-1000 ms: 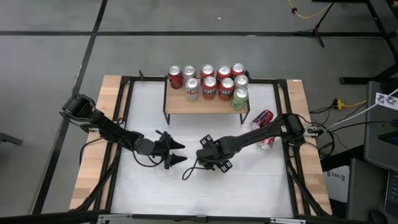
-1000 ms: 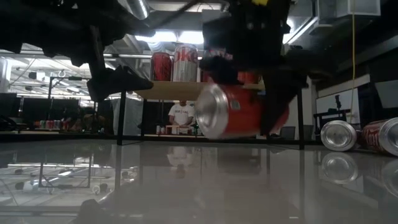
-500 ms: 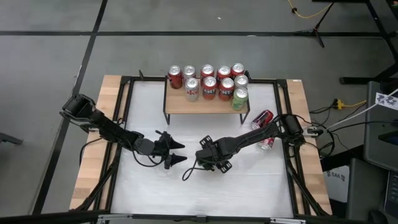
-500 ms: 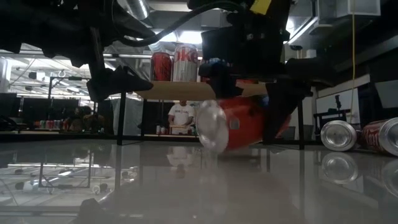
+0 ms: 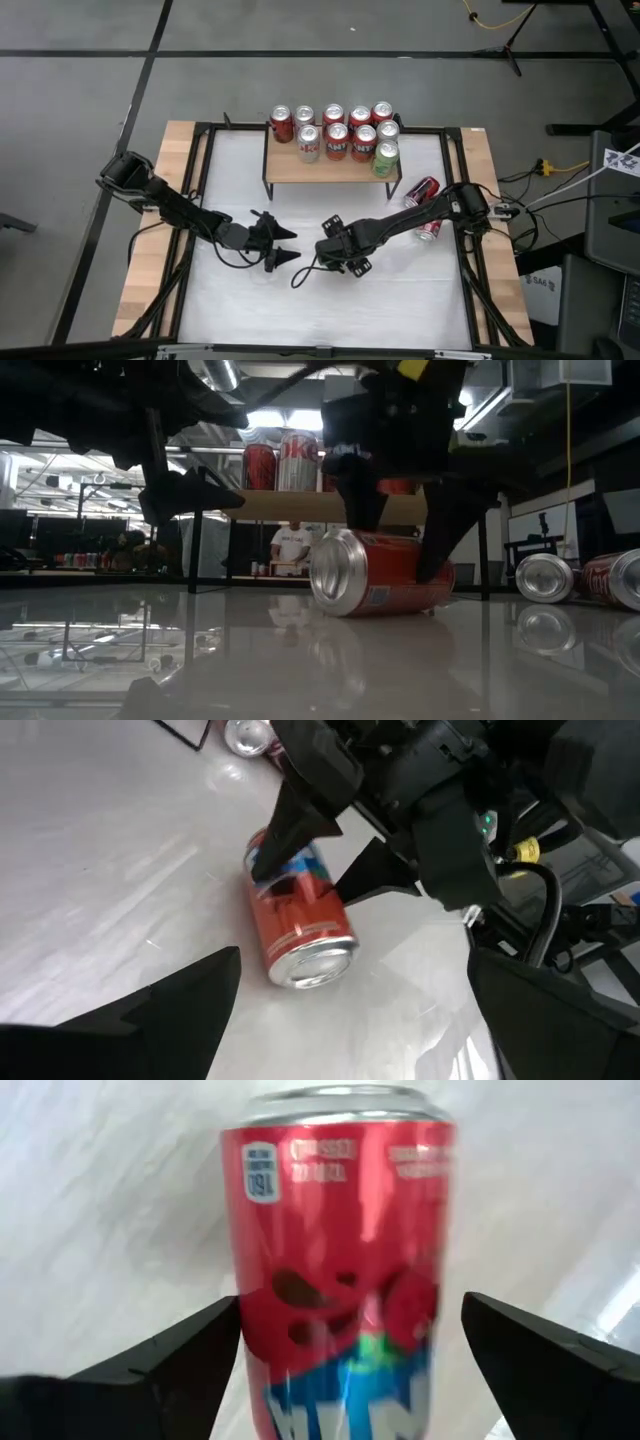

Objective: Place canned beverage on shelf
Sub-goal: Put the orange soda can on the shelf aligned with the other soda can

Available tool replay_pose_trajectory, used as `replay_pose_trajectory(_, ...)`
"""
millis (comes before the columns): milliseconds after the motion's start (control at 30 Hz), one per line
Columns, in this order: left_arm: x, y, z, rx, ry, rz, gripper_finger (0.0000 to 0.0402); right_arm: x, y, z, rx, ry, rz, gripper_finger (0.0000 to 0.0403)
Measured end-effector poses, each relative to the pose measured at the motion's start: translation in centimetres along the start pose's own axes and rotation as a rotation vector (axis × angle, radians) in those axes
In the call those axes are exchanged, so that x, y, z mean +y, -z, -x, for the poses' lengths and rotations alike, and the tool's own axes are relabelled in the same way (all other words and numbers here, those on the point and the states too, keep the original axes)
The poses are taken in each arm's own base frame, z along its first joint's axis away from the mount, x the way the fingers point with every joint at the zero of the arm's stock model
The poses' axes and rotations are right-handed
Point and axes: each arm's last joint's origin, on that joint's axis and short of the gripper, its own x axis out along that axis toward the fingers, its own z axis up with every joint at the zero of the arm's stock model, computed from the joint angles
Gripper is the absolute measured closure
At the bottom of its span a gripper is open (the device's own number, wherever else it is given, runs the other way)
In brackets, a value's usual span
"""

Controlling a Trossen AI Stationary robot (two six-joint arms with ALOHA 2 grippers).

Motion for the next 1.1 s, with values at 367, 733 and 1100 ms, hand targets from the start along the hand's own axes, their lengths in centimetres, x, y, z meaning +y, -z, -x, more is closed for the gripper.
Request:
replay_pose_trajectory(367,-1.9,0.4,-0.6,0.026,0.031,-0.009,0.0017,-0.2,2.9,7.2,-0.010,0.014,-0.257,0.0033)
replay_pose_trajectory(733,-2.5,4.1,-4.6,0.106,-0.098,-0.081,0.0017,2.2,7.9,3.9,0.018,0.041,-0.493,0.0033)
replay_pose_trajectory(1100,-0.1,4.4,-6.5,0.074,-0.375,-0.049,0.0017,2.9,7.4,1.0,-0.215,-0.050,-0.548,0.0033)
